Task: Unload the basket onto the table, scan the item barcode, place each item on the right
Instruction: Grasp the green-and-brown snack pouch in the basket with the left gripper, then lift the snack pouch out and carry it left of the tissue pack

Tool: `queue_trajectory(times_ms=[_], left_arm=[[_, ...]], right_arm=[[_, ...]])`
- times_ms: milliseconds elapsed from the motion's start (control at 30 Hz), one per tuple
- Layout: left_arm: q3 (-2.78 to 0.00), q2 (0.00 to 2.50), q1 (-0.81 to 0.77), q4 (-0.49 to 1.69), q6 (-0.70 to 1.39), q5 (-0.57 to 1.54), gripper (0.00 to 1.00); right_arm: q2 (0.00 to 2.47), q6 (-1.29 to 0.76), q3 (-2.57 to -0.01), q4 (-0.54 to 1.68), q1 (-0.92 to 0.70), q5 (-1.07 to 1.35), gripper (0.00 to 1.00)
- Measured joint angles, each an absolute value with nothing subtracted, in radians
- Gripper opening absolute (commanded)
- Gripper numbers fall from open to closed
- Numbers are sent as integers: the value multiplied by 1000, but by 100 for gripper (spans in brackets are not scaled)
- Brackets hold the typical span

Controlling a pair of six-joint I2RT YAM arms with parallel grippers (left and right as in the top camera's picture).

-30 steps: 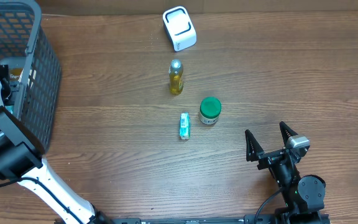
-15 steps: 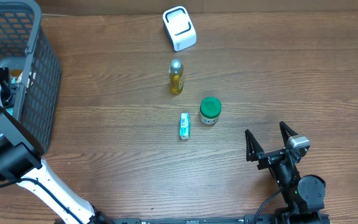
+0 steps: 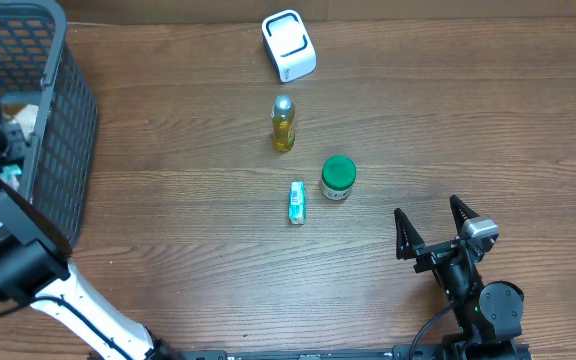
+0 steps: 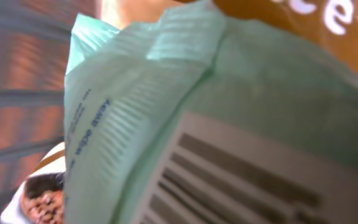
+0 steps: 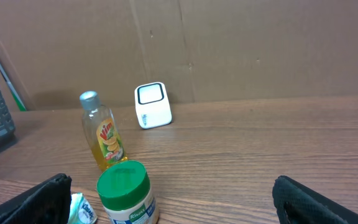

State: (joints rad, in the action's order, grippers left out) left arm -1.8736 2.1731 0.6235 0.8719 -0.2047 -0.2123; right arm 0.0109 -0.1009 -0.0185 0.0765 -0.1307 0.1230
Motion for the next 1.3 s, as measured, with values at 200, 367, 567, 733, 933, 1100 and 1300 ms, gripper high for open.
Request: queue_trajectory(times_ms=[200,367,567,733,933,1100,1300], left_arm=[[-1887,1946,624,775,-75,-206,4],[-1911,1718,608,727,-19,-207,5],[-1926,1524,498,733,54,-181,5],[-1926,1470,306,793,88,-159,4],[-1924,1462,71,1024,185,-147,4],[-1924,1501,-93,1211,276,-141,4],[-1884,1644,-222,1306,414,-138,4]], right_arm=[[11,-101,-19,76,-131,122,100],[11,-101,-19,77,-131,123,100],[11,-101,-19,76,-131,123,100],[11,-101,-19,77,-131,123,100],[11,-101,-19,77,-131,123,100],[11,-101,-19,77,-131,123,100],[11,-101,-19,77,-131,123,100]])
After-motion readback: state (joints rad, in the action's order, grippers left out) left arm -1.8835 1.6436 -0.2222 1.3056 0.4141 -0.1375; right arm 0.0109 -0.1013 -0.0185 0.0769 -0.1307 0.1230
